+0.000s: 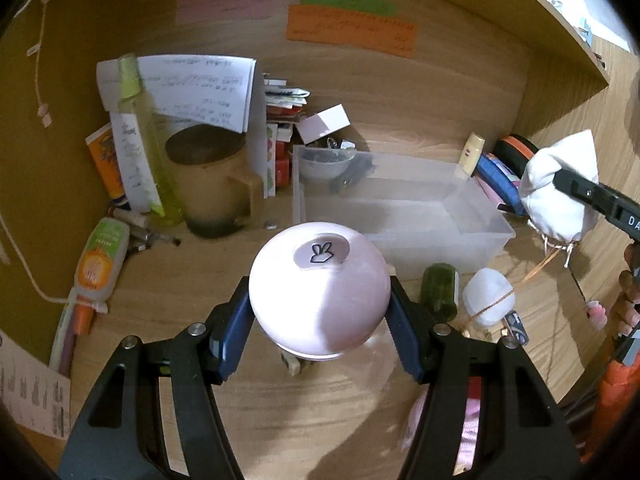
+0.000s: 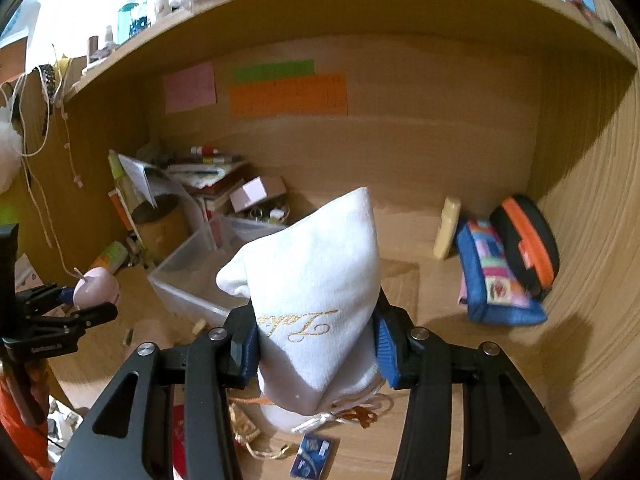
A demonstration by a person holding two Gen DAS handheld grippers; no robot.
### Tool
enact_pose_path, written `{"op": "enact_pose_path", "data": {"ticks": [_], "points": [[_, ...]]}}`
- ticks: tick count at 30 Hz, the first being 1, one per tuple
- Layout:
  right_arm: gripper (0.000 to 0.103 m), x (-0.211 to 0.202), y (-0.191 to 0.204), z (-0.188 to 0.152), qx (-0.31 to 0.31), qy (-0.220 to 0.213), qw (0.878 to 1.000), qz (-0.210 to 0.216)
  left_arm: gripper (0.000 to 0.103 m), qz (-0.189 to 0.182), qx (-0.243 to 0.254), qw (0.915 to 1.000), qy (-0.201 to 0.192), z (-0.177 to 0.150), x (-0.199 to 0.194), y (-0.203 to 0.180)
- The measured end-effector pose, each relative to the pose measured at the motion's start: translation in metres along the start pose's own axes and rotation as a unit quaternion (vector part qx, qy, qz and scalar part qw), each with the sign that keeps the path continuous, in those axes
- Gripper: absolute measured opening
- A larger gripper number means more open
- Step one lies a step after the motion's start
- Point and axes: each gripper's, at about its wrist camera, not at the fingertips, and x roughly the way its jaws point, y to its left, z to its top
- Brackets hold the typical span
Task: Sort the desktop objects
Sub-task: 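Carry the pink ball into the clear box with the left tool while the right tool carries the pouch there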
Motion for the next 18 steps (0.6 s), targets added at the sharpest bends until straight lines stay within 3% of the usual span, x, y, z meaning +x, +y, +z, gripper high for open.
{"op": "enact_pose_path", "data": {"ticks": [8,18], "points": [[0.043,0.005,0.003,0.025,-0.014,-0.024,1.000,-0.002,0.062,-0.012,0.015,0.9998,-0.002,0.029,0.005,-0.004],[0.043,0.030,0.008,0.046,-0.008,-0.027,0.999,0.029,0.062,-0.022,0.031,0.9993,-0.003,0.062,0.018,-0.012]]}}
